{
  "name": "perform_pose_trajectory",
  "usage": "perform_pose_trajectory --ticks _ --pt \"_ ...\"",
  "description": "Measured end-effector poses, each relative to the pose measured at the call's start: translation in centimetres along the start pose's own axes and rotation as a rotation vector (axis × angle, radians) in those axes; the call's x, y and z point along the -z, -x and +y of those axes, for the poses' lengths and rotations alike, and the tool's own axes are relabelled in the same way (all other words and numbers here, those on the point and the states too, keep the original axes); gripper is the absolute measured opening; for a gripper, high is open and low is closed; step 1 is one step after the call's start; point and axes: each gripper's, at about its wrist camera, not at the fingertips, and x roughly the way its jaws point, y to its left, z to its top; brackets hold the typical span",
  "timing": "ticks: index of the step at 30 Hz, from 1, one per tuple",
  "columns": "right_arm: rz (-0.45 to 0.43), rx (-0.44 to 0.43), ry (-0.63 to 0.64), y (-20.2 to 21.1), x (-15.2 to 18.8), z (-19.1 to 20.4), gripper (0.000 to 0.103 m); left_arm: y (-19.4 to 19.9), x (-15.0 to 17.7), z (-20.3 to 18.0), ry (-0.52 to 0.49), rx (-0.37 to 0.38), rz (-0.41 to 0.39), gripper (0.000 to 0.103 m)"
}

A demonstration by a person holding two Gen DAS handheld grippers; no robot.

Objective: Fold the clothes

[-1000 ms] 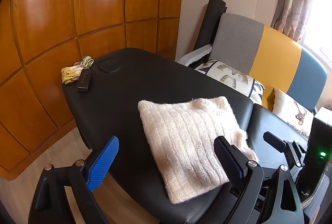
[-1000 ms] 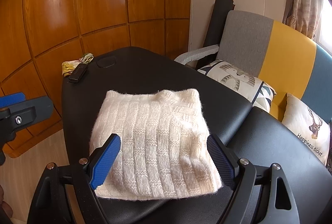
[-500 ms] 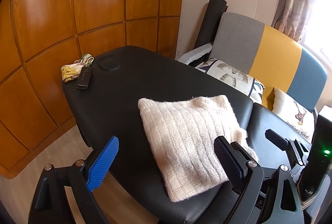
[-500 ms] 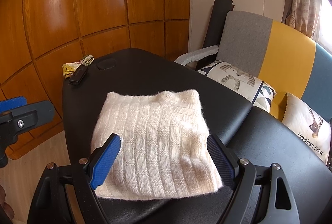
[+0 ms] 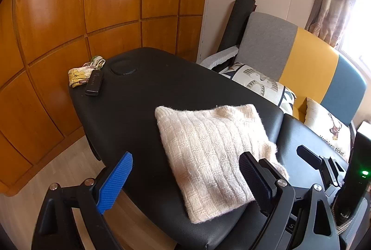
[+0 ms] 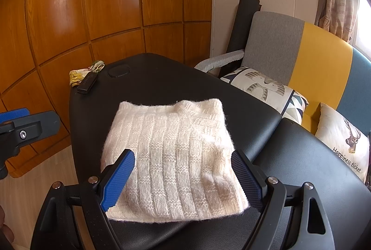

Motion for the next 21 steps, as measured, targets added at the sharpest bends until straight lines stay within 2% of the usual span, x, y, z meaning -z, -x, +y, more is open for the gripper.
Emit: perform_pose_trajectory --ticks 16,21 --pt "-0.016 0.007 -0.017 0.5 -0.1 -0.7 0.087 0.3 0.0 -0.7 -0.011 0.007 -0.005 0.094" --pt "-0.019 0.013 -0.024 0.7 -0.1 -1.1 0.087 0.9 0.0 -1.1 -0.025 0.003 -0.031 0.094"
